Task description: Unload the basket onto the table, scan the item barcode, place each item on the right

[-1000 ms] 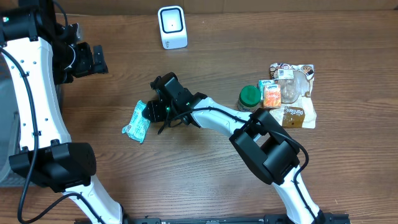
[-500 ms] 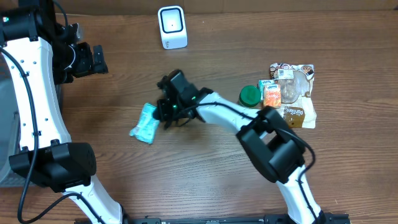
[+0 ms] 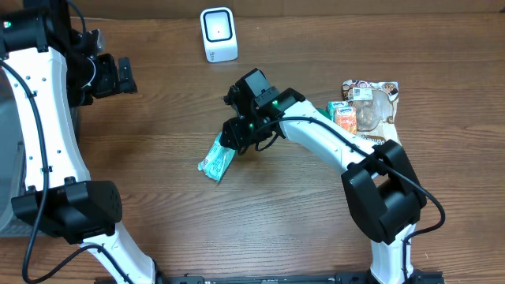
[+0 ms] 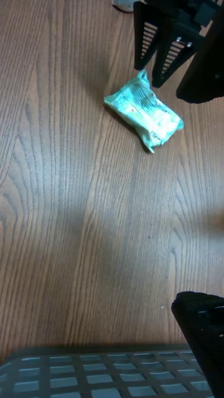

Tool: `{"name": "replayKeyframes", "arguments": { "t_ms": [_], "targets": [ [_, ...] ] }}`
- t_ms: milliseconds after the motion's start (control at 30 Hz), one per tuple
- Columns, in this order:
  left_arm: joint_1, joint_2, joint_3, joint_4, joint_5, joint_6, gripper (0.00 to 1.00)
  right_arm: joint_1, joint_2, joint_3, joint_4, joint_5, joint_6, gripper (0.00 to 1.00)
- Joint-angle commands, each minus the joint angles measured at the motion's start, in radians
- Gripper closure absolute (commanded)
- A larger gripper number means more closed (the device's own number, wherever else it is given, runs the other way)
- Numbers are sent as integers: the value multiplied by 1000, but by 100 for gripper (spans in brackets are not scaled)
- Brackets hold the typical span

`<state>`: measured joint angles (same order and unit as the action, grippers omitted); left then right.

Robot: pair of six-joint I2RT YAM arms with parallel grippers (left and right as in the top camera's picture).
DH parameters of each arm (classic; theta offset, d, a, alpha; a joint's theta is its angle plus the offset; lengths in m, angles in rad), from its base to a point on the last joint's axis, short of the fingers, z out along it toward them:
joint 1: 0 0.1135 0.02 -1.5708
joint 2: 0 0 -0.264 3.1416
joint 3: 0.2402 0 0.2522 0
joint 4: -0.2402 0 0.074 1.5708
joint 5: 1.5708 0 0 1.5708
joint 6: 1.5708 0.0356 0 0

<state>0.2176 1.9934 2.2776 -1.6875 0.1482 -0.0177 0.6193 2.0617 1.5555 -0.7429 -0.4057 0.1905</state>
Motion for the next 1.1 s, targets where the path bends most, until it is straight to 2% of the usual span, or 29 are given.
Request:
{"name": "replayKeyframes", "arguments": {
  "t_ms": [0, 100, 300, 467, 567, 733, 900, 1067],
  "targets": [
    [2, -24, 20, -2, -2, 18, 1, -45, -23, 27, -39, -17, -25, 48],
    [2, -24, 20, -2, -2, 18, 1, -88, -27, 67, -138, -44, 23, 48],
    [2, -25, 20, -2, -2, 18, 0, -169, -35, 138, -356, -113, 23, 46],
    [2, -24, 20, -2, -2, 18, 0, -162, -34, 113, -431, -102, 22, 44],
    [2, -25, 20, -2, -2, 18, 0, -130, -34, 74, -408, -38, 50, 46],
    [2, -24, 20, -2, -2, 18, 1, -53, -34, -10, -305, 127, 257, 66],
    [2, -24, 20, -2, -2, 18, 1, 13, -32, -101, -175, 152, 387, 70],
    [2, -25, 20, -2, -2, 18, 0, 68, -6, -181, -37, 162, 508, 69]
  ]
}}
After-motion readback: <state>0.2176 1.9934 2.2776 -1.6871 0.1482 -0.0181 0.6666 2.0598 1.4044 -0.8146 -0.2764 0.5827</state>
